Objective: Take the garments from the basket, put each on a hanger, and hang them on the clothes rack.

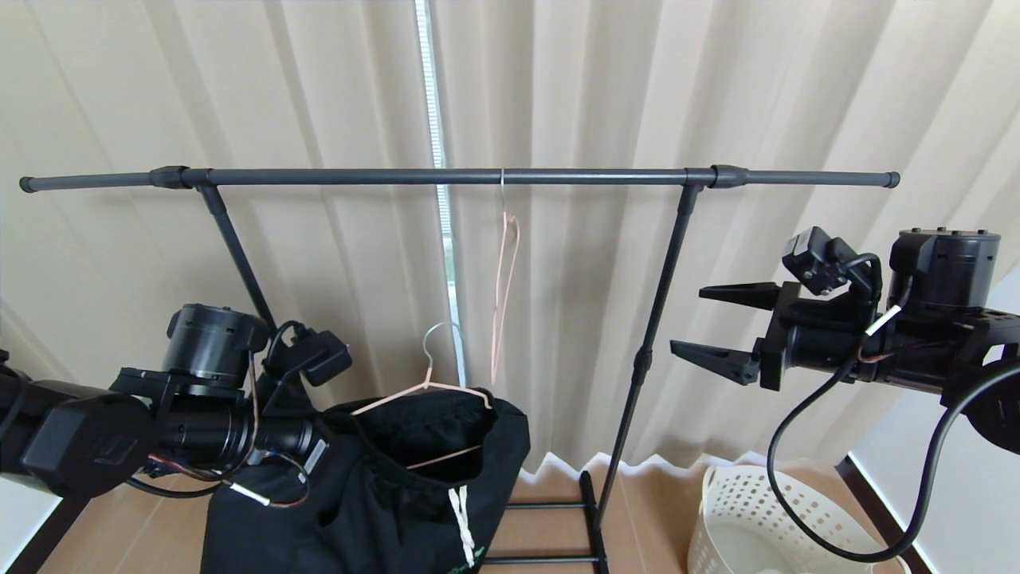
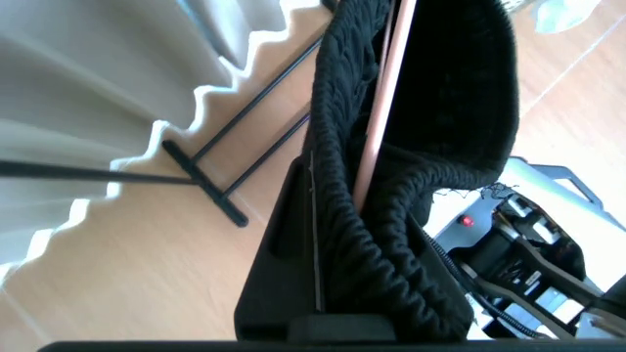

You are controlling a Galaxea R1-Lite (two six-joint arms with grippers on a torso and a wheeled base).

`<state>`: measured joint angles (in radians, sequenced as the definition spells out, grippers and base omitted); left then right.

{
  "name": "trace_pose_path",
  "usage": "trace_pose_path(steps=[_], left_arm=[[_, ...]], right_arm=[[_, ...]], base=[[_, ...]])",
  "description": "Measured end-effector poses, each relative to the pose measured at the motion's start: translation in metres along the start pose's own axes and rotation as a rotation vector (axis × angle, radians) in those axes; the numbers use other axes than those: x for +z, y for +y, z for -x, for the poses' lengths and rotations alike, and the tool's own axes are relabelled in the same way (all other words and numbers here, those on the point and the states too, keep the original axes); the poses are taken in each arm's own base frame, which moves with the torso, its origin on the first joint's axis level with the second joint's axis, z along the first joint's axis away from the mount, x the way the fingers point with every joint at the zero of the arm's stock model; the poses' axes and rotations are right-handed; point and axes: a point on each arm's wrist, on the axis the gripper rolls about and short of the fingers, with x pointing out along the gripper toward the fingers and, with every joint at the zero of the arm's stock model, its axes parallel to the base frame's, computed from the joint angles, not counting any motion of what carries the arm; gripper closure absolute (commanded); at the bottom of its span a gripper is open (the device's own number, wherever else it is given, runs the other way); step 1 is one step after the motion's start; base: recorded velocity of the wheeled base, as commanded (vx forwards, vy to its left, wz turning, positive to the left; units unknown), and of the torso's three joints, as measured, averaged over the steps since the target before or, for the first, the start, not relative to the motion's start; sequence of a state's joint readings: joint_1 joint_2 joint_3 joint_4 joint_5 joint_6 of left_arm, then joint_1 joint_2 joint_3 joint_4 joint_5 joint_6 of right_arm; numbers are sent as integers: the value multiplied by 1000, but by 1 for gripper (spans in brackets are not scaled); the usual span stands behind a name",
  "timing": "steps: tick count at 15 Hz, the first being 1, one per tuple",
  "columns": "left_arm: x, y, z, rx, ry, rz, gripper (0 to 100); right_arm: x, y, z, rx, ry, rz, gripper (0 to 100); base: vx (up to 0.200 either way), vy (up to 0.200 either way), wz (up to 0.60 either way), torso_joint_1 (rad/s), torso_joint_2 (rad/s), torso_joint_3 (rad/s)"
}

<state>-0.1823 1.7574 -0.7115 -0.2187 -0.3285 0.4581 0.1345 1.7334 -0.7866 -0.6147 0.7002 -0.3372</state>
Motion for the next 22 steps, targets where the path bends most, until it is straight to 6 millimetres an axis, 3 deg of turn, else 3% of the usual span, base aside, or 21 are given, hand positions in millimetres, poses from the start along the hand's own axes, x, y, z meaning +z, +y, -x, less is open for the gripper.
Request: trace_pose_path(steps=[3,13,22], left_arm=[[4,7,2,43,-10,26,100],[73,54,-15,245,-189,195,100],[106,67,-9,270,-394,299,100]], right_arm=[[0,0,0,0,0,-1,0],[0,-1,0,-1,-1,1,0],[0,-1,0,-1,0,-1,0]], base=[[0,0,0,0,0,0],[0,0,0,0,0,0],[0,0,0,0,0,0]])
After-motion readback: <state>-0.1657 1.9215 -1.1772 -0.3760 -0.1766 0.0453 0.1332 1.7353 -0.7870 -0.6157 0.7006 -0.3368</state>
